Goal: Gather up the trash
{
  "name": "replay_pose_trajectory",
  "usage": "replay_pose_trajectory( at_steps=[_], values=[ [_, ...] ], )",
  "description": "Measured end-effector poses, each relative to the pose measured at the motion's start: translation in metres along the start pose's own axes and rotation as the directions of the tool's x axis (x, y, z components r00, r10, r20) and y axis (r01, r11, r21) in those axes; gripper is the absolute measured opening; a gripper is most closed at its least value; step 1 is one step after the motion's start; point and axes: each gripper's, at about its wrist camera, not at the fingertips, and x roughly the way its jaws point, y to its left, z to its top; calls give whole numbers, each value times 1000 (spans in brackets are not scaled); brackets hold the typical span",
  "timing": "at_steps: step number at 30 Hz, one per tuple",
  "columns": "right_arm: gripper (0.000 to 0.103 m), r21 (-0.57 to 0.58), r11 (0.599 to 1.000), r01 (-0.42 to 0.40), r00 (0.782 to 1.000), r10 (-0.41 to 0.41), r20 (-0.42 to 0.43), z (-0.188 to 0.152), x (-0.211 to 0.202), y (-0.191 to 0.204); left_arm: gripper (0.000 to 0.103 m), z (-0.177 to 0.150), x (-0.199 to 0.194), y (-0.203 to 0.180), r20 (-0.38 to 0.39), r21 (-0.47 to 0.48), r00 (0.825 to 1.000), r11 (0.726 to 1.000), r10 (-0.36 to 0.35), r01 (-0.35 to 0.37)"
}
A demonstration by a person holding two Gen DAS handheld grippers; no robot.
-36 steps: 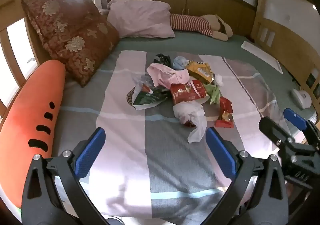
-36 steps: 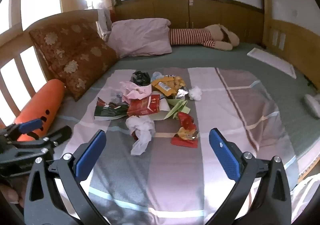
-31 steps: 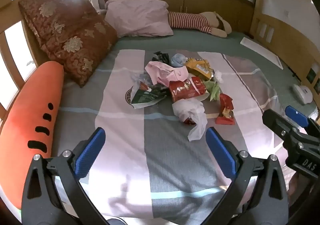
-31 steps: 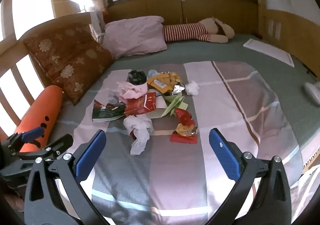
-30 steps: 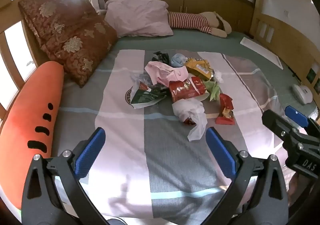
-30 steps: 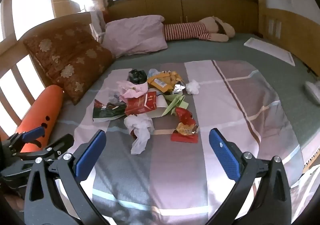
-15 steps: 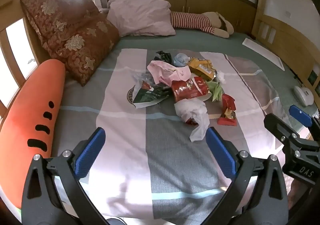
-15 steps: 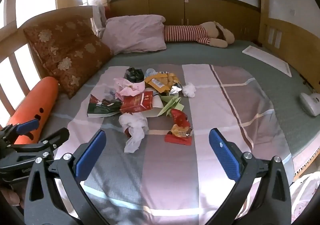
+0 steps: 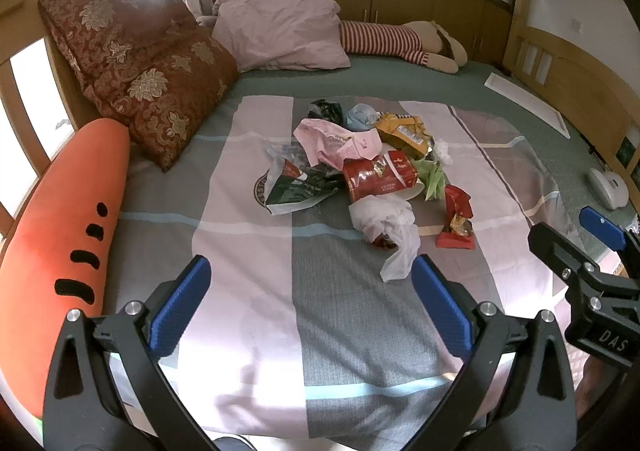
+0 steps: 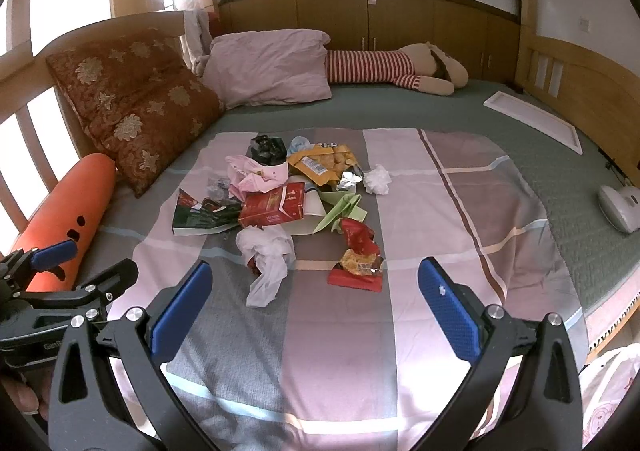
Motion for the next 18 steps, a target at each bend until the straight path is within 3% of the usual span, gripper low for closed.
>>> replay_pose_trajectory(
  at_steps=[18],
  values=[
    [101, 0, 1000, 0, 1000, 0, 0, -1, 1, 0, 100, 0, 0, -1, -1, -1, 1000, 1000, 1, -1]
  ],
)
